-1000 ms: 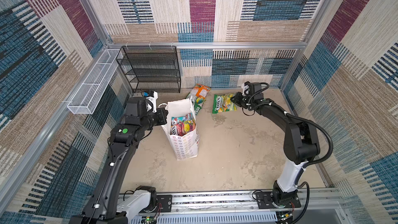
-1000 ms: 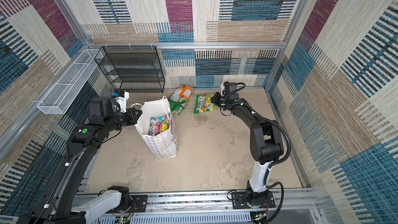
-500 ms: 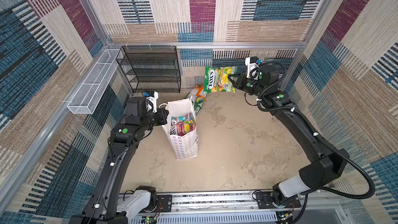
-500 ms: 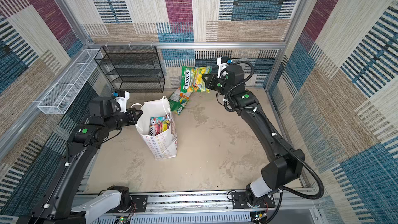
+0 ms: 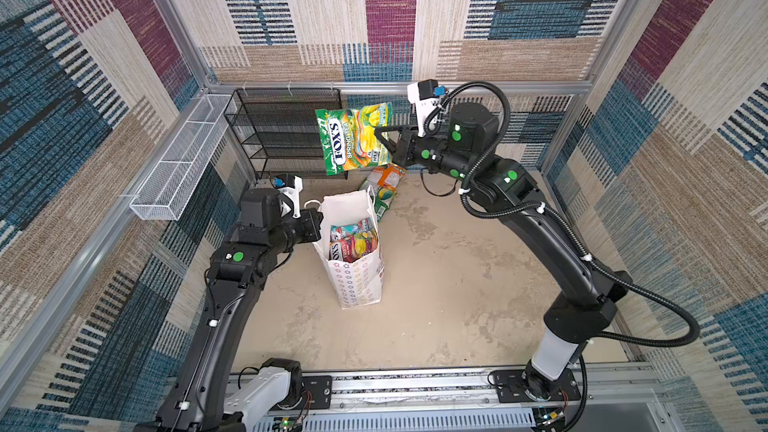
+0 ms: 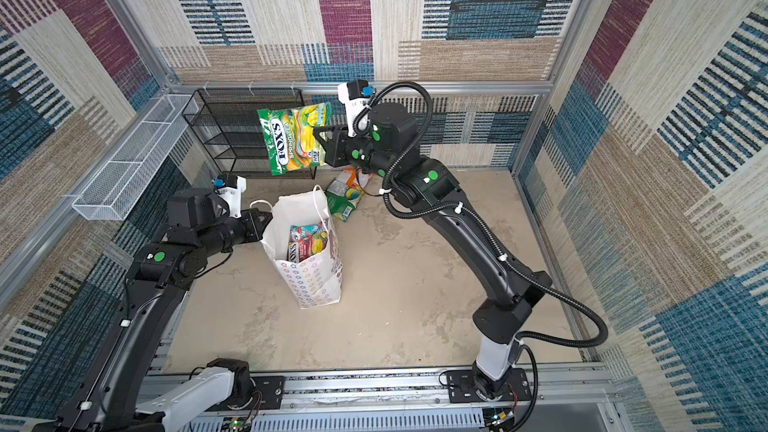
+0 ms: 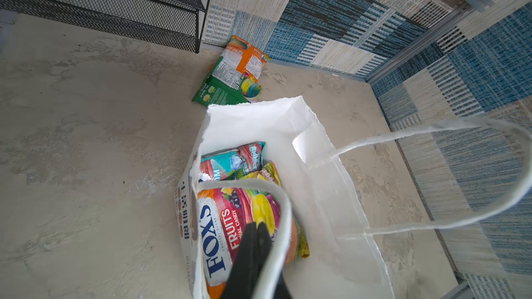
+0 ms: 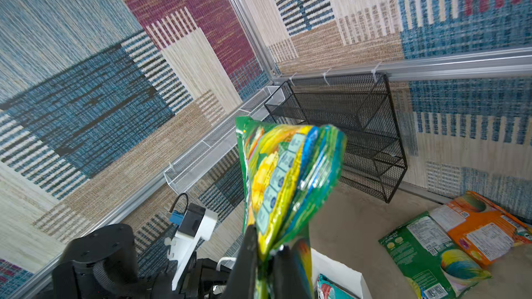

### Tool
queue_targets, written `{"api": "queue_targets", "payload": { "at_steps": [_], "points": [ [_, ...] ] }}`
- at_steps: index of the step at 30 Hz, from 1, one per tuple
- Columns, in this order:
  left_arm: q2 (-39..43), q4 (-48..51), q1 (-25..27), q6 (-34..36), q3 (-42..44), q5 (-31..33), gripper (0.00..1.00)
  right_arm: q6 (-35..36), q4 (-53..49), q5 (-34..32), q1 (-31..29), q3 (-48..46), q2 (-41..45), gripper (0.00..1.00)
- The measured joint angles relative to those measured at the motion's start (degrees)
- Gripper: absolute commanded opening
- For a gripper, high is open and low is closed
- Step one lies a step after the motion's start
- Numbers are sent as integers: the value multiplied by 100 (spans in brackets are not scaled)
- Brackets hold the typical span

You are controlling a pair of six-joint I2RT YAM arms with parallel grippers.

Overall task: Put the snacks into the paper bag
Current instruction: 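Lift the green spring tea packet and carry it over the bag, then lower the green spring tea packet into the bag with the right gripper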

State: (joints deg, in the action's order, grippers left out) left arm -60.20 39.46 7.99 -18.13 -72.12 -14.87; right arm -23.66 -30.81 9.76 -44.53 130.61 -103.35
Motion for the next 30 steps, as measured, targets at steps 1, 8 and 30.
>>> {"api": "queue_targets", "payload": {
  "at_steps": [1, 8, 30],
  "points": [
    [11, 4, 0, -2, 0, 74, 0, 44, -122, -17, -70, 160, -120, 0],
    [81, 70, 0, -20, -44, 498, 0, 205, -1032, -393, -365, 627, -522, 0],
    [125, 55, -4, -83, 11, 688, 0, 105, -2905, -1283, -938, 876, -1113, 0]
  ]
}}
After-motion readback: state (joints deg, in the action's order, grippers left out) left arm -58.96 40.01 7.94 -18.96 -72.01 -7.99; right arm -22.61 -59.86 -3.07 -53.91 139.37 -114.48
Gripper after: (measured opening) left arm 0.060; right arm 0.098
